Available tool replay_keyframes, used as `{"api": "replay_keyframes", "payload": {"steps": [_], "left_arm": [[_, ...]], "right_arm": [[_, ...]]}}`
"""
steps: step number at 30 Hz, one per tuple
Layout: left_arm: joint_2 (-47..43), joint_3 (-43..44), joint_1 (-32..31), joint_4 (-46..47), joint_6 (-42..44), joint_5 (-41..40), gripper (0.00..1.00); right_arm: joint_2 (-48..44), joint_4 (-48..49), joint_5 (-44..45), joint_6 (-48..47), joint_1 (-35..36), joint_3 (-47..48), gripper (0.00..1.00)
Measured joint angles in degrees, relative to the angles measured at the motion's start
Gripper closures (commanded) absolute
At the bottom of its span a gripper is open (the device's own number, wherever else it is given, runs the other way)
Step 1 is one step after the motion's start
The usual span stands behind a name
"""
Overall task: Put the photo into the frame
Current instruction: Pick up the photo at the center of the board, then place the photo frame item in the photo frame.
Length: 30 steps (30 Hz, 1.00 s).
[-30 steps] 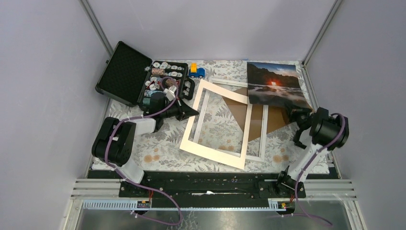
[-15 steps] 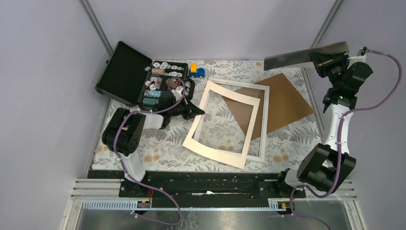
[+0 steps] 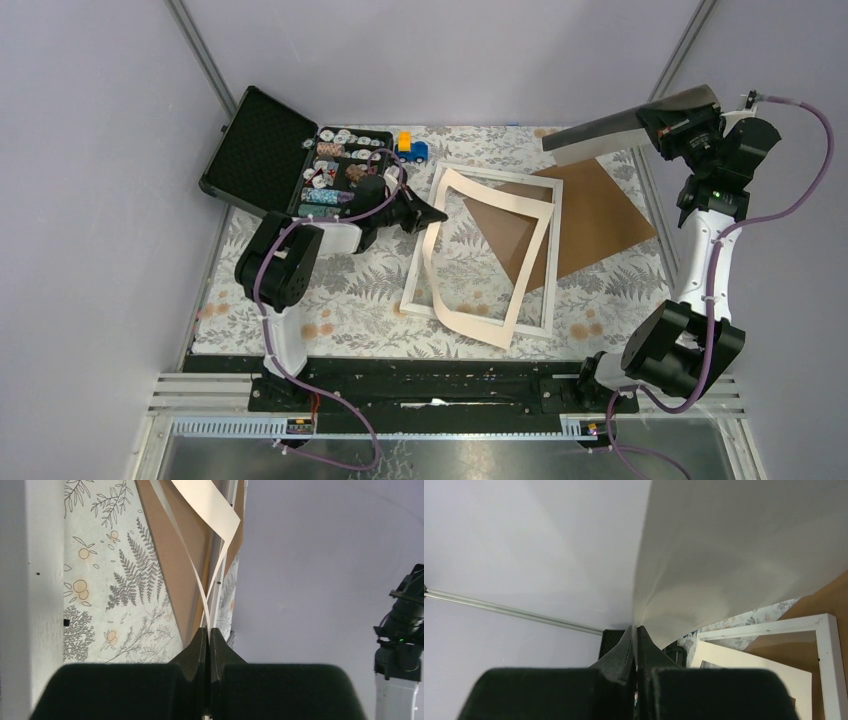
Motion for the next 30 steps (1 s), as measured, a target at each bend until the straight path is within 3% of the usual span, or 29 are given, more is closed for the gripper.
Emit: {"api": "replay_keyframes", "payload": {"steps": [14, 20, 30], "left_arm": [[-2.64, 1.01, 3.10, 0.24, -12.00, 1.27, 1.00], [-6.91, 0.61, 4.52, -1.66, -11.50, 0.96, 1.00], [-3.28, 1.40, 1.36, -2.51, -11.54, 1.03, 1.00]], "right_arm": [[0.00, -1.07, -0.85, -0.66, 0.00, -0.76, 1.00], [0.00, -1.07, -0.85, -0.76, 0.02, -1.14, 1.00], [0.00, -1.11, -0.83, -0.90, 0.02, -1.75, 1.00]]}}
